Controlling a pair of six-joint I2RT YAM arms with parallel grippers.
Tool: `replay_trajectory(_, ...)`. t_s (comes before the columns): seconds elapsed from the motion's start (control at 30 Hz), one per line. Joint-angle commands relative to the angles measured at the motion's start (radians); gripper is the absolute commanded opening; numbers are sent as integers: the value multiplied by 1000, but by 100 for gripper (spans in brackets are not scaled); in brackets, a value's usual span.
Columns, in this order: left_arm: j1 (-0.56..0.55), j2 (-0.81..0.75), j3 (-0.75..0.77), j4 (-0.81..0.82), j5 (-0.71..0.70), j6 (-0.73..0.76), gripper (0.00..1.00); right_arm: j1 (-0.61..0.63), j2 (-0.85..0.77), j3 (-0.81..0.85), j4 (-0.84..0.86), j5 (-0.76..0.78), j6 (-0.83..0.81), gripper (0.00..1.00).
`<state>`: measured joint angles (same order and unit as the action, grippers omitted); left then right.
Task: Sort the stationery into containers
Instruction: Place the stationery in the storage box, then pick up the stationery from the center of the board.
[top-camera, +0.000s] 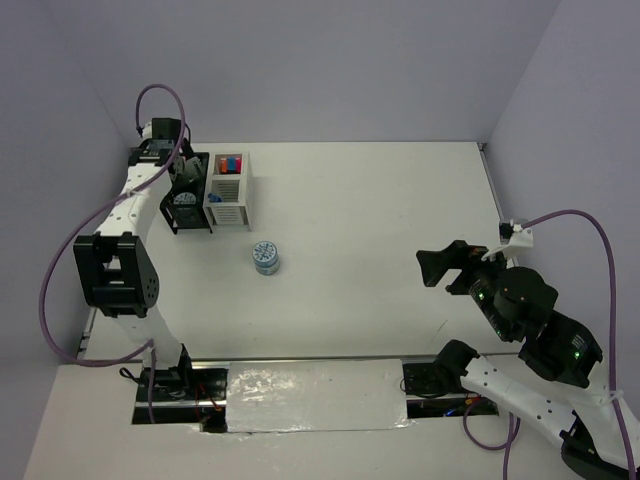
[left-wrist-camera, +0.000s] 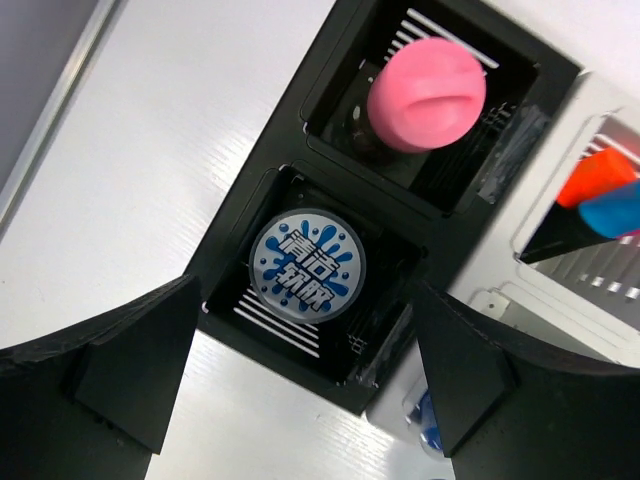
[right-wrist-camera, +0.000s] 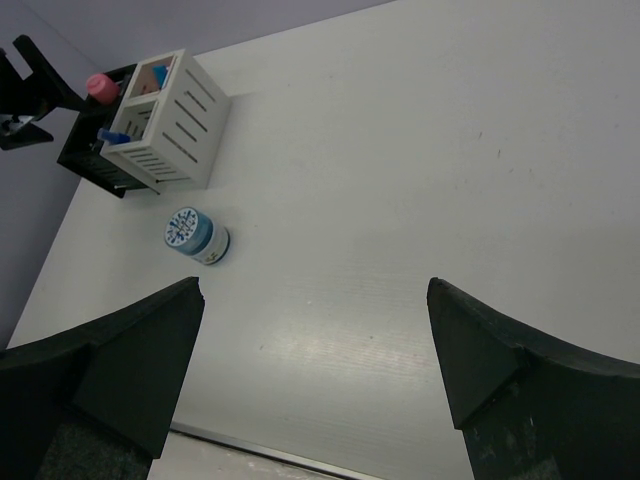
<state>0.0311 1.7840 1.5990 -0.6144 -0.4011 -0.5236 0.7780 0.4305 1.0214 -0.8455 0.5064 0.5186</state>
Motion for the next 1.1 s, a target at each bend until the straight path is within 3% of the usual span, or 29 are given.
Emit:
replay_trajectory(0.0,3,-93,64,-13,-12,10,99,0,5,12,48,-6,-22,100)
replay_trajectory(0.1,-23,-174,59,-10,-2,27,99,-2,4,14,49,-3,-23,100)
replay_trajectory(0.2,-118,-268,36,-33,31,39,99,0,2,14,54,-9,-25,100)
replay_trajectory(0.37,-387,-448,-213,44,116,43,99,-2,5,11,60,-23,-31,100)
replay_trajectory(0.5,-591,-437,-332,51,70,8,99,0,20,9,62,-72,-35,100)
replay_trajectory(0.7,-642,-368,-461,116,67,-19,99,-2,42,-15,72,-143,-48,100)
replay_trajectory(1.07,-628,-242,-481,143,38,-30,99,-2,90,-52,97,-215,-68,100)
